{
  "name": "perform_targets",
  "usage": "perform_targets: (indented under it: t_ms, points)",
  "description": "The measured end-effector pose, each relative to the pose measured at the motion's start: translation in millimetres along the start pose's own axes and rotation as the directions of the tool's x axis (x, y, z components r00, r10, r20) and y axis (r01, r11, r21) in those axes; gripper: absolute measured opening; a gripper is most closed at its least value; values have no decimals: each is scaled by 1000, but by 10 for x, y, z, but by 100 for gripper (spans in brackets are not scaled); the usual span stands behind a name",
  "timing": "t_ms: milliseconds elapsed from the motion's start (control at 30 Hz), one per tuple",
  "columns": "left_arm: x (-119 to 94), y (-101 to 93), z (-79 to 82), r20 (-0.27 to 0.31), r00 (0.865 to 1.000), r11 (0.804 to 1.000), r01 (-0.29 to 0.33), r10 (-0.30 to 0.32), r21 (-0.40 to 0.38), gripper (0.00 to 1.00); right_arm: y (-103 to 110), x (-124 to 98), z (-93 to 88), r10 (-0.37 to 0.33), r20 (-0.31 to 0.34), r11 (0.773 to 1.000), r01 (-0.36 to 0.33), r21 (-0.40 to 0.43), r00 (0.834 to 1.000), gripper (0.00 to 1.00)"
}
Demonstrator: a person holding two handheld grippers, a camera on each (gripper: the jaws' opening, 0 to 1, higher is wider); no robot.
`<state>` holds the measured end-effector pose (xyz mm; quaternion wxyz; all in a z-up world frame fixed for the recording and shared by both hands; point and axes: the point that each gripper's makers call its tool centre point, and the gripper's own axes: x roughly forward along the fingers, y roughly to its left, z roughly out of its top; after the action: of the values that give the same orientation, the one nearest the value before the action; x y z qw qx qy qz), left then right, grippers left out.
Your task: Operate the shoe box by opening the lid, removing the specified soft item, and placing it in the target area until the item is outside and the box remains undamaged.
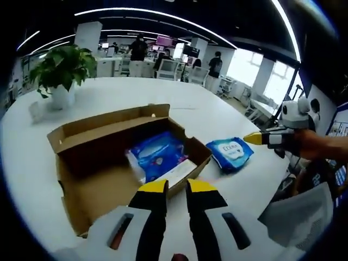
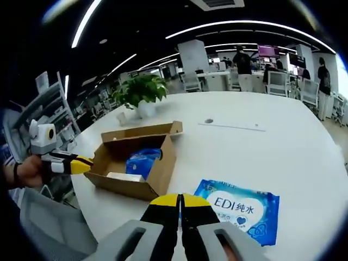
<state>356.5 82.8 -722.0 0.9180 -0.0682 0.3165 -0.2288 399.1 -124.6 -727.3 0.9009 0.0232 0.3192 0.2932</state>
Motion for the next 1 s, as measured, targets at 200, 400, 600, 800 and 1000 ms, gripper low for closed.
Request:
perform_targets:
  t_ms: [200,400,600,800,1000]
  points:
    - [-68,96,-9,13,1000,1000,-21,22,-22,13,144,131,46,29,-14,999,-29,-12,999,0]
    - [-103,207,-16,26,999,998,-36,37,-49,14,322,303,75,62,-41,997,-63,-38,997,1]
    - [-134,298,-45,29,998,997,-50,52,-58,15,490,454,129,95,-61,993,-99,-58,994,5]
    - [-152,362,-97,30,997,995,-62,64,-79,16,627,595,184,119,-75,990,-124,-72,990,7]
    - [-110,382,-126,36,997,992,-63,67,-106,17,794,742,205,144,-100,984,-153,-87,985,11]
